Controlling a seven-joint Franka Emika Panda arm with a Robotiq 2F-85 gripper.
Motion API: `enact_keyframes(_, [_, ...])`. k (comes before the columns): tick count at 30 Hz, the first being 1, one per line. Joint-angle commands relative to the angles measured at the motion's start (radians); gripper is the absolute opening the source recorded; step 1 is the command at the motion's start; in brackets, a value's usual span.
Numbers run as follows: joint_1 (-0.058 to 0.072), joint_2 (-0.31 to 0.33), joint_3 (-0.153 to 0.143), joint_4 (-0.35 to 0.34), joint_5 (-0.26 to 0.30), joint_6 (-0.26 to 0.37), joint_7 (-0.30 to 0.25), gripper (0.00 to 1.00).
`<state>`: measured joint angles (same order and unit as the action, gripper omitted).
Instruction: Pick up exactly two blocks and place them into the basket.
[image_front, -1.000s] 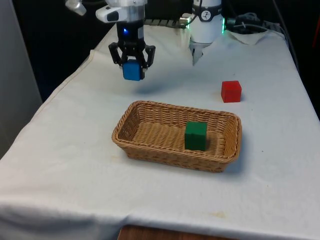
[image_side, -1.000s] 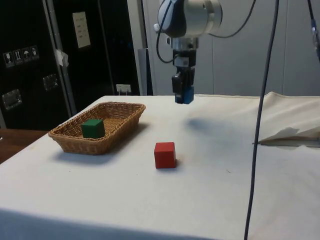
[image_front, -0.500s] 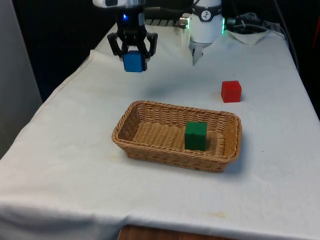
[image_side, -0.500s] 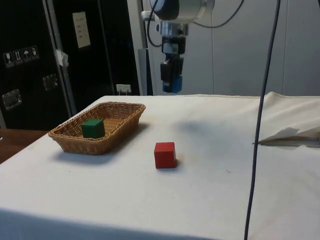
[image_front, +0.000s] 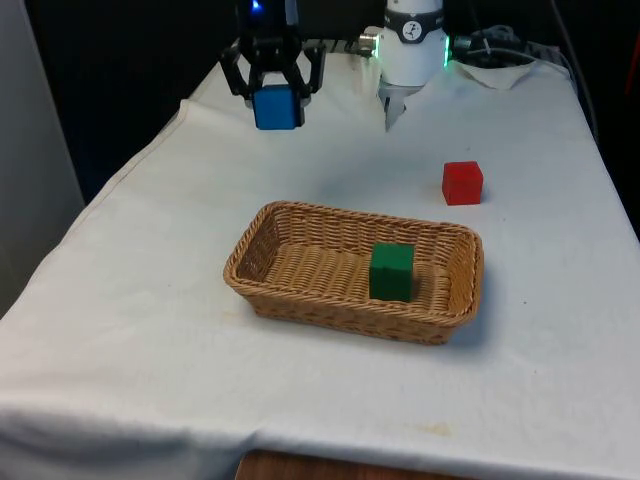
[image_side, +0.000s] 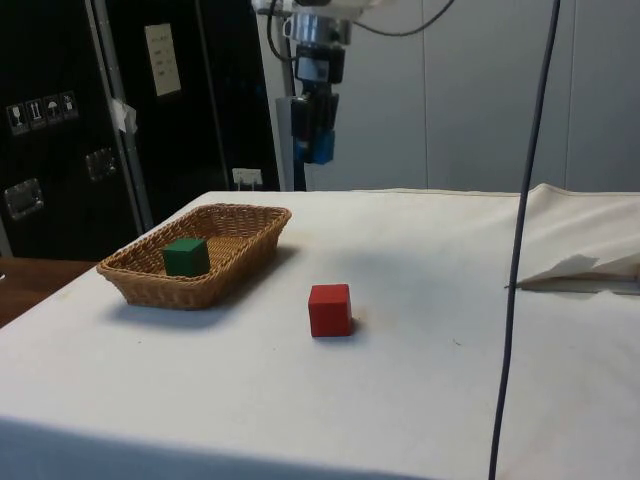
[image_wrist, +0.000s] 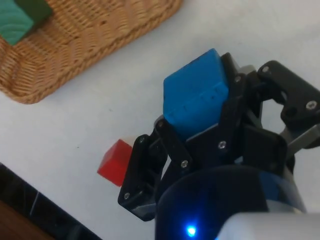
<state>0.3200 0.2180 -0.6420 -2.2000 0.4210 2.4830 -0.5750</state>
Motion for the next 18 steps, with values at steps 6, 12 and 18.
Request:
enact_keyframes(6, [0.01,0.01,0.019,0.039,-0.015,-0.006,0.044,0.02])
enact_keyframes(12, [0.014,0.022,0.039,0.069,-0.022,-0.001,0.07,0.02])
enact_keyframes(18, [0.017,0.041,0.061,0.099,-0.035,0.005,0.101,0.02])
